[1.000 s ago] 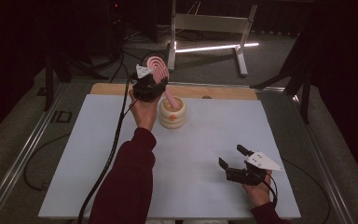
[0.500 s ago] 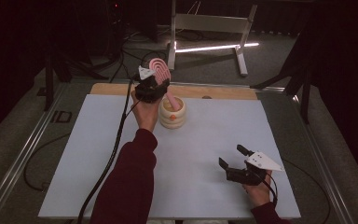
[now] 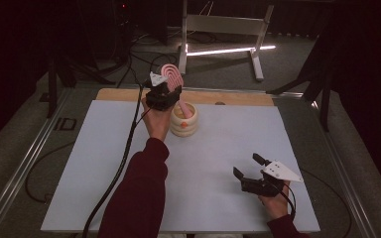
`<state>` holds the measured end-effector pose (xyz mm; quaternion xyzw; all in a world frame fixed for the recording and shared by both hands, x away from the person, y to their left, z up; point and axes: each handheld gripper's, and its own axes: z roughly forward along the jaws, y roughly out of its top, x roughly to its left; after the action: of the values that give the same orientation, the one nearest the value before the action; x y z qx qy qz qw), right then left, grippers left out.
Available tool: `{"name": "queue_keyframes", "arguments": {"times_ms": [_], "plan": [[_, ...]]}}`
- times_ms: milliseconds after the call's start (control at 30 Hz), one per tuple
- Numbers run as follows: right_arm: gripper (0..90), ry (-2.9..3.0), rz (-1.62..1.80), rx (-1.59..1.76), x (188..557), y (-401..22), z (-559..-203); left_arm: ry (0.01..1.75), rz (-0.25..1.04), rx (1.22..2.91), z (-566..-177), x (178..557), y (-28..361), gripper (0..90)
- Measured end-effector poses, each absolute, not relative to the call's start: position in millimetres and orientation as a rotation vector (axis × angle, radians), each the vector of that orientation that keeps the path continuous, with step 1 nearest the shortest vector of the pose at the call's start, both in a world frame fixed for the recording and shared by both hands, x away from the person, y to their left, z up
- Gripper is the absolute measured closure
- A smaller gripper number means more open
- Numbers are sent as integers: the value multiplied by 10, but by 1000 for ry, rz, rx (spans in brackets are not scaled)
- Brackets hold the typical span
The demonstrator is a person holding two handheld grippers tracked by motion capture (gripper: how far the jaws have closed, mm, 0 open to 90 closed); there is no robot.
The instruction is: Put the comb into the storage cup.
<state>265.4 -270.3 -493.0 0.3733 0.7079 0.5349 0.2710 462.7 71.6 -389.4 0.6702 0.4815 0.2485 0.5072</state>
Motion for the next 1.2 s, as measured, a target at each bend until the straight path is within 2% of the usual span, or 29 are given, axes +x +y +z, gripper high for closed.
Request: {"name": "queue_keyframes", "arguments": {"times_ms": [1200], "plan": [[116,1907,1437,1001,2655,-2708,-4928,1193,575,1649,-4154,4650,577,638]]}}
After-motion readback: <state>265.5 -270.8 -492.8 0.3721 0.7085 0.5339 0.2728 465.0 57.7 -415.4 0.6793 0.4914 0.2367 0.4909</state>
